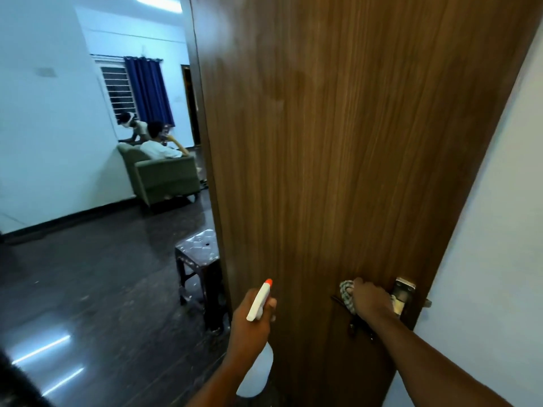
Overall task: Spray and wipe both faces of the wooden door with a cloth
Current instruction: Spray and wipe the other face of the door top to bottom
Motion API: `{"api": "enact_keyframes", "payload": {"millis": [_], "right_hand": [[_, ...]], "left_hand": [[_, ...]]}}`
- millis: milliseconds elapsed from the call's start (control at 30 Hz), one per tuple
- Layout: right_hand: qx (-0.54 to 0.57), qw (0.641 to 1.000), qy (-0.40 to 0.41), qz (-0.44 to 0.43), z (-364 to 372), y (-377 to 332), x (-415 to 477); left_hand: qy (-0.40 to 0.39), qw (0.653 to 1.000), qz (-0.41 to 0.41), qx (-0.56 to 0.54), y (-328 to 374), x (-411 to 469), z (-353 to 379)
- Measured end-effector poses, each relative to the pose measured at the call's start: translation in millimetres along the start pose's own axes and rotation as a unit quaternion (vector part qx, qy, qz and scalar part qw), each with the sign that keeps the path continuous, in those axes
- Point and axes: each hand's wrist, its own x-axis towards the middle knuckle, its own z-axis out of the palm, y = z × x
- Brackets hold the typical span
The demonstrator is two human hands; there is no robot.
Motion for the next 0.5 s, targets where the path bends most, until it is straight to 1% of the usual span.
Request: {"api": "enact_keyframes", "payload": {"millis": [100, 167, 400, 467, 500], "right_hand": [[0.017, 1.0, -0.002, 0.009, -4.3, -10.5, -18.1], [0.011, 1.0, 0.019, -0.015, 3.0, -24.7, -37.1], [-0.017, 0.983, 0.081, -0.163, 24.6, -92.8, -125.6], [-0.019, 0.971, 0.094, -0.221, 30.1, -113.8, -149.2], [-0.024, 0.959, 0.112, -0.261, 31.2, -123.7, -160.2]], "left_hand": [[0.018, 1.0, -0.016, -0.008, 8.8, -25.8, 4.2], [0.036, 0.999, -0.004, 0.008, 17.5, -38.0, -1.8], [0.108, 0.993, 0.019, 0.052, 31.9, -97.6, -44.6], [0.131, 0.989, 0.025, 0.069, 35.6, -122.9, -59.7], [0.141, 0.987, 0.027, 0.072, 37.3, -135.3, -66.8]]}}
